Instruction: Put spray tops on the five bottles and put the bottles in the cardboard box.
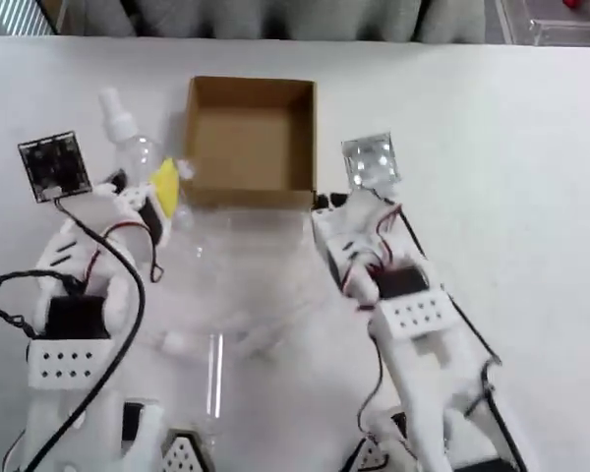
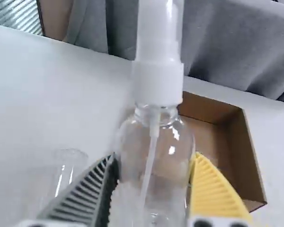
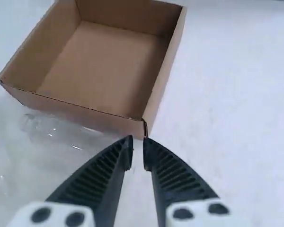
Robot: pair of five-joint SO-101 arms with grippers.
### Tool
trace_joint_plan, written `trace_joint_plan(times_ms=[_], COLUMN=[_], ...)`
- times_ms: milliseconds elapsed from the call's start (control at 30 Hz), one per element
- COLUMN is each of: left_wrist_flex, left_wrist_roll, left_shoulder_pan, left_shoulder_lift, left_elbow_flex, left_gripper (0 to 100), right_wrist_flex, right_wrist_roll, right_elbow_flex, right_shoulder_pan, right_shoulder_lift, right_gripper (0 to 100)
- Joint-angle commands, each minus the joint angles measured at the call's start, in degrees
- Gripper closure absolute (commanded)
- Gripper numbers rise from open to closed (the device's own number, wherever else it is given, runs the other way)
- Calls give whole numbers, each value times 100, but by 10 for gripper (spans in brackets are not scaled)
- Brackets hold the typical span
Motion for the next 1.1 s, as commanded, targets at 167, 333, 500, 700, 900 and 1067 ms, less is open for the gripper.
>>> trace_joint_plan(times_ms=[167,333,500,700,900,1067], left_wrist_flex=[-914,-923,-932,-1231,-1240,-1204], left_wrist_roll=[53,53,44,26,26,26], left_shoulder_pan=[-523,-497,-514,-514,-514,-514], left_shoulder_lift=[31,-4,-4,31,31,31], left_elbow_flex=[501,607,607,651,651,651], left_gripper=[978,979,979,979,979,979], right_wrist_flex=[347,382,919,1437,2255,2484], right_wrist_roll=[26,18,9,53,62,79], right_elbow_flex=[-2110,-3411,-4695,-5679,-6382,-6497], right_shoulder_pan=[13,-4,-4,22,84,110], right_shoulder_lift=[1886,3160,4347,5455,5842,5938], right_gripper=[823,818,820,823,947,981])
